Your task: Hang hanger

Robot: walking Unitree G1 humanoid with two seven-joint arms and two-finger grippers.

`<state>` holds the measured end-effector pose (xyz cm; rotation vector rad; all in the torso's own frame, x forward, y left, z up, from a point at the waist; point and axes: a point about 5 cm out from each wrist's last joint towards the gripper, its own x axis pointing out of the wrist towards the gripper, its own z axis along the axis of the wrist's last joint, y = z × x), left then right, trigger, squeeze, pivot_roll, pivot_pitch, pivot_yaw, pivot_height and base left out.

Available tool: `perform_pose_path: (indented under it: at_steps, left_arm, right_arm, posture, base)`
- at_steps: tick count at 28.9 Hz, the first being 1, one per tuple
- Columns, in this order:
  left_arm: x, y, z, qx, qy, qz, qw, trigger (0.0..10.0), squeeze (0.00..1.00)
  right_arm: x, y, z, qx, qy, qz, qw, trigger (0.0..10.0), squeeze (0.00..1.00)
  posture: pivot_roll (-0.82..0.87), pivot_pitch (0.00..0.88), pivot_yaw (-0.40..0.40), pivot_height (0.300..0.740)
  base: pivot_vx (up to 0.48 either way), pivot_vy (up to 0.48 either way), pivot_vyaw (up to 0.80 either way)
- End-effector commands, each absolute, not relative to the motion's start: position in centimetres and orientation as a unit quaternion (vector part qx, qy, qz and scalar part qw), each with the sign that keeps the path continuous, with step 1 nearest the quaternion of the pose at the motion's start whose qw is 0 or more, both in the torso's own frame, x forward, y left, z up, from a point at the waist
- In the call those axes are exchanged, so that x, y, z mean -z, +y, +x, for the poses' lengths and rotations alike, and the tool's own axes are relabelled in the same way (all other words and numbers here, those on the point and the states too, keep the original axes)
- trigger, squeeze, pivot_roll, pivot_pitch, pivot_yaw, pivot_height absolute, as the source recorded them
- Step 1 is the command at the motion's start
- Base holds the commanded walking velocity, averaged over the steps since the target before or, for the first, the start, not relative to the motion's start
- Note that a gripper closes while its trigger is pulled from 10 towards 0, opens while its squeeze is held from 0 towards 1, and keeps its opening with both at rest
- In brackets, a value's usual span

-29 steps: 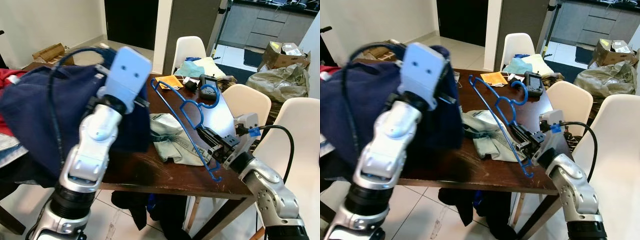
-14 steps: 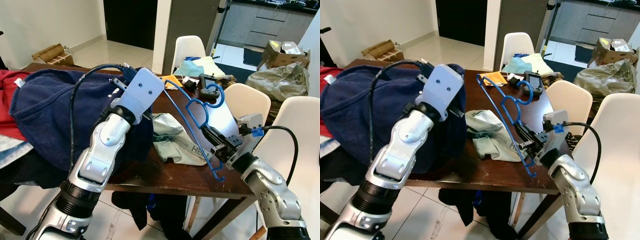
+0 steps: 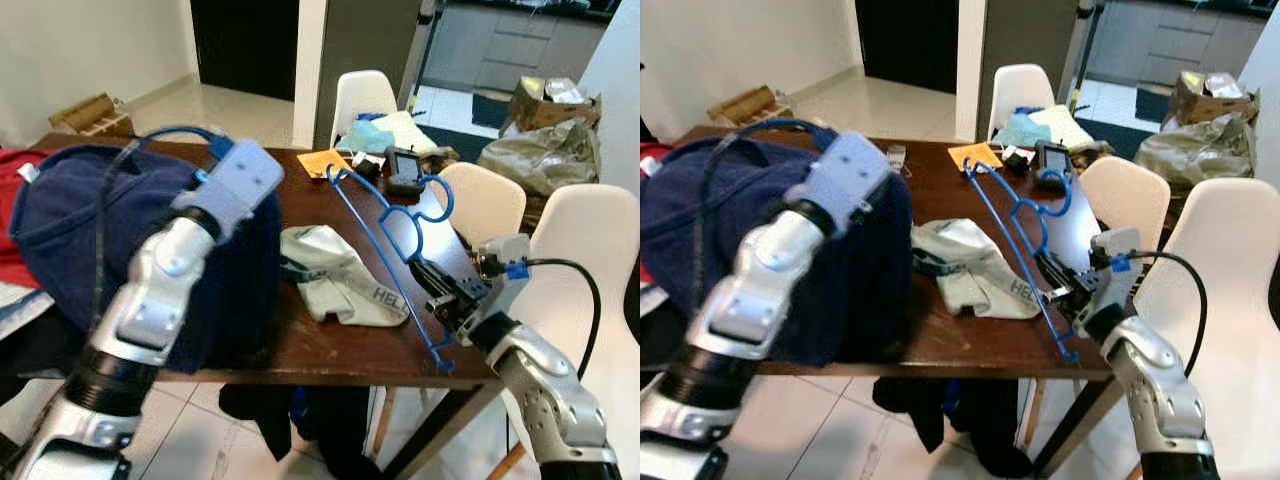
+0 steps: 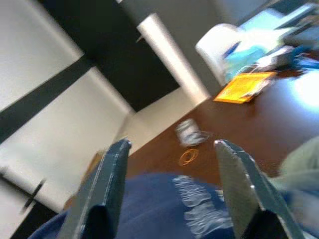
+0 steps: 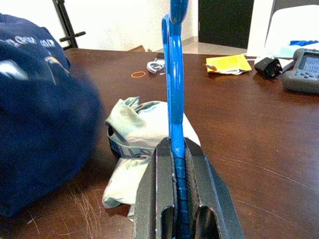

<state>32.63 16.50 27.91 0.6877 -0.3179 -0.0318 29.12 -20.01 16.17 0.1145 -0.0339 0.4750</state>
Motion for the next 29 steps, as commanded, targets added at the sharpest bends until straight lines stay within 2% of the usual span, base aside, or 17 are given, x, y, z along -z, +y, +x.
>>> perform_pose_path:
  at_steps: [1,6,7,9,10,11,12,17,18,19,29]
  left_arm:
    - [-28.2,16.4,31.1,0.0,-0.15,0.314,0.937,10.0,1.0]
    - [-28.3,15.4,29.1,-0.004,-0.156,0.274,0.949,10.0,1.0]
    - [-28.1,15.3,27.5,-0.025,-0.163,0.254,0.953,10.0,1.0]
    - [-28.0,15.4,27.0,-0.033,-0.163,0.249,0.954,10.0,1.0]
    - [-27.2,15.9,26.4,-0.044,-0.147,0.242,0.958,10.0,0.84]
    - [-27.2,15.9,26.4,-0.044,-0.147,0.242,0.958,10.0,0.84]
    - [-26.5,16.3,26.0,-0.051,-0.129,0.232,0.963,10.0,0.0]
    - [-23.9,16.6,23.6,-0.065,-0.043,0.134,0.988,10.0,0.0]
    - [-23.9,16.6,23.6,-0.065,-0.043,0.134,0.988,10.0,0.0]
    - [-23.4,16.8,22.2,-0.07,-0.017,0.112,0.991,10.0,0.0]
    - [-23.5,18.5,20.0,-0.131,0.005,0.096,0.987,10.0,0.0]
  right_arm:
    - [-16.6,-20.3,29.2,-0.236,-0.025,0.05,0.97,10.0,0.0]
    - [-16.6,-20.2,29.3,-0.244,-0.023,0.051,0.968,10.0,0.0]
    - [-16.6,-19.9,29.6,-0.253,-0.023,0.051,0.966,10.0,0.0]
    - [-16.6,-19.9,29.7,-0.255,-0.022,0.051,0.965,10.0,0.0]
    - [-16.7,-19.7,29.9,-0.261,-0.023,0.051,0.964,10.0,0.0]
    - [-16.7,-19.7,29.9,-0.261,-0.023,0.051,0.964,10.0,0.0]
    - [-16.7,-19.6,30.0,-0.264,-0.023,0.051,0.963,10.0,0.0]
    - [-16.8,-19.5,30.3,-0.276,-0.019,0.043,0.96,10.0,0.0]
    - [-16.8,-19.5,30.3,-0.276,-0.019,0.043,0.96,10.0,0.0]
    - [-16.8,-19.5,30.5,-0.283,-0.015,0.038,0.958,10.0,0.0]
    - [-16.9,-19.6,31.1,-0.288,-0.014,0.034,0.957,10.0,0.0]
  posture:
    - [0.07,0.024,-0.048,0.74]
    - [0.1,0.03,-0.054,0.74]
    - [0.11,0.031,-0.058,0.74]
    - [0.11,0.031,-0.058,0.74]
    - [0.12,0.029,-0.058,0.74]
    - [0.12,0.029,-0.058,0.74]
    - [0.13,0.031,-0.058,0.74]
    - [0.14,0.033,-0.067,0.74]
    - [0.14,0.033,-0.067,0.74]
    - [0.15,0.038,-0.069,0.74]
    - [0.18,0.037,-0.083,0.74]
  base:
    - [0.0,0.0,0.0]
    - [0.0,0.0,0.0]
    - [0.0,0.0,0.0]
    - [0.0,0.0,0.0]
    - [0.0,0.0,0.0]
    - [0.0,0.0,0.0]
    - [0.0,0.0,0.0]
    - [0.0,0.0,0.0]
    - [0.0,0.0,0.0]
    - [0.0,0.0,0.0]
    - [0.0,0.0,0.0]
